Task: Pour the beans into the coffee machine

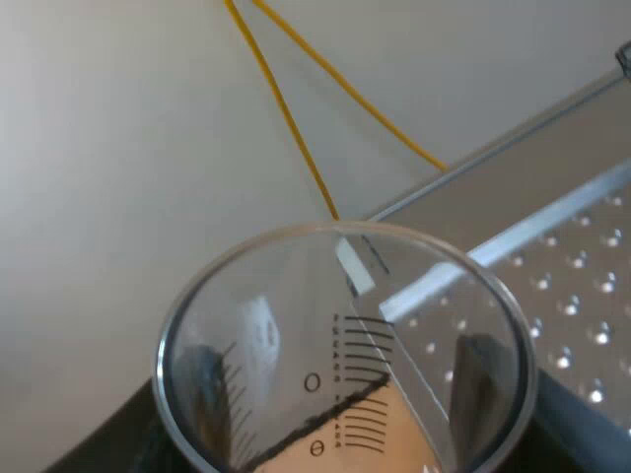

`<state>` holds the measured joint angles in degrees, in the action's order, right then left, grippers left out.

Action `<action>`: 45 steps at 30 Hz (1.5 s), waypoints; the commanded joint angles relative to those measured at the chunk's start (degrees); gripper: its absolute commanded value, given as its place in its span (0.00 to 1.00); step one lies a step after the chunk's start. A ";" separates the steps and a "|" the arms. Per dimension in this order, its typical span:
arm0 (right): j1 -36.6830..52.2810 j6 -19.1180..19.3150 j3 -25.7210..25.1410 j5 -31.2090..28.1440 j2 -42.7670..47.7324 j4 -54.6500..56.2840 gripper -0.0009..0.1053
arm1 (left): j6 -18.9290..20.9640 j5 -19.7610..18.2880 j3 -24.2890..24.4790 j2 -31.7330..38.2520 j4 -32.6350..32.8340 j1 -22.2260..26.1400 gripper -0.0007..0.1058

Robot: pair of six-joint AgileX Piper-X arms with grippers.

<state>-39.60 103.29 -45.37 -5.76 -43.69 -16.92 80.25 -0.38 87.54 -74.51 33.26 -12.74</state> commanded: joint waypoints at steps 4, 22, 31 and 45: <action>-0.09 0.63 -0.28 -0.18 0.40 -0.87 0.74 | 0.77 1.05 4.94 -1.75 -0.15 -0.45 0.32; -0.09 0.63 -0.28 -0.18 0.40 -0.87 0.74 | -1.10 10.98 21.24 -14.18 9.51 -9.76 0.32; -0.09 0.63 -0.28 -0.18 0.40 -0.87 0.74 | -8.79 19.09 28.27 -19.65 9.63 -16.28 0.32; -0.09 0.63 -0.28 -0.07 0.40 -0.87 0.74 | -28.20 29.30 30.22 -23.53 5.38 -20.11 0.32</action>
<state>-39.60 103.29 -45.37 -5.76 -43.69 -16.92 53.21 27.75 117.20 -98.49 40.34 -32.61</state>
